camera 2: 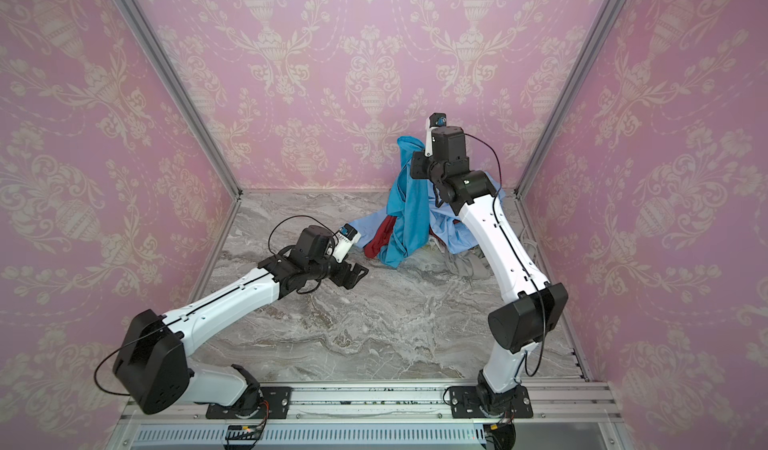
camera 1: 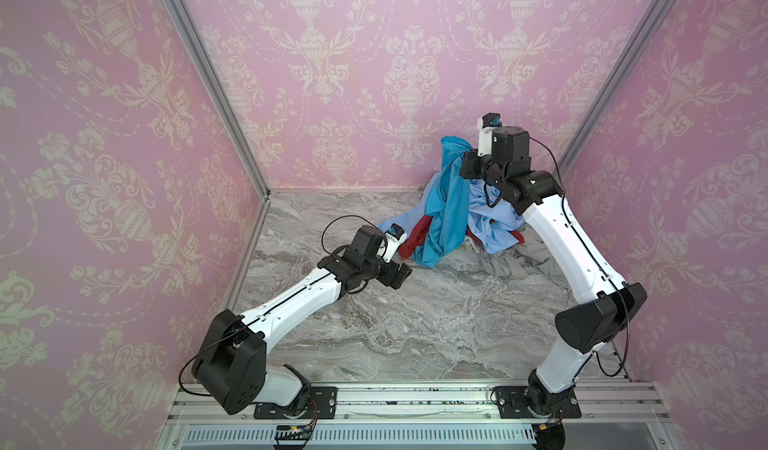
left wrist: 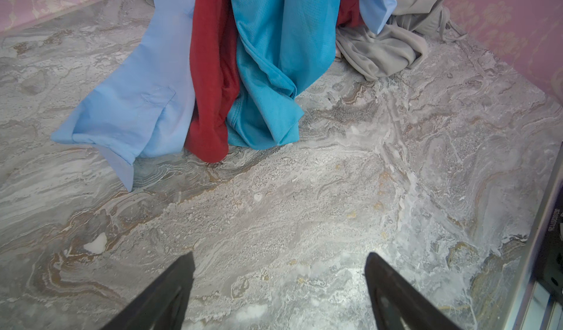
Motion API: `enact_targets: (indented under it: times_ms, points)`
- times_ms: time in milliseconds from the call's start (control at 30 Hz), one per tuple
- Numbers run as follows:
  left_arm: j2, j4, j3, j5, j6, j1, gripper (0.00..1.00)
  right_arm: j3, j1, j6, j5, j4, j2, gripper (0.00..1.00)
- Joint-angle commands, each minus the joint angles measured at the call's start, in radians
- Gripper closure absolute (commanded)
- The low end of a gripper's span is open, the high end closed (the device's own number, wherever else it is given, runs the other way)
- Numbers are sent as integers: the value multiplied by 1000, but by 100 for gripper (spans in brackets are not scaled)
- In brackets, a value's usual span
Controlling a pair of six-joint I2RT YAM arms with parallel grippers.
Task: Pick out a specific cloth from the pile
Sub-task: 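Raise the teal cloth with the right gripper while the left gripper reaches toward it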
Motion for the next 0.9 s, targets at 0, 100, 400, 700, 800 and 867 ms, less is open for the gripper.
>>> enact_targets:
  times_ms: [0, 100, 400, 700, 800, 867]
  points:
    - [8, 82, -5, 12, -84, -3, 11, 49, 0, -3, -35, 27, -26, 100]
    - [21, 155, -2, -46, -120, -29, 9, 49, 11, -3, -47, 38, -50, 100]
    - [196, 324, 128, -182, -101, -121, 2, 9, 41, 10, -109, 37, -114, 100]
    - [402, 507, 311, -271, -39, -137, 1, -85, 48, 18, -125, 27, -182, 100]
    - [464, 596, 342, -303, -5, -137, 1, -124, 47, 17, -116, 35, -219, 100]
    - [509, 642, 369, -326, 23, -136, 1, -141, 46, 20, -112, 37, -237, 100]
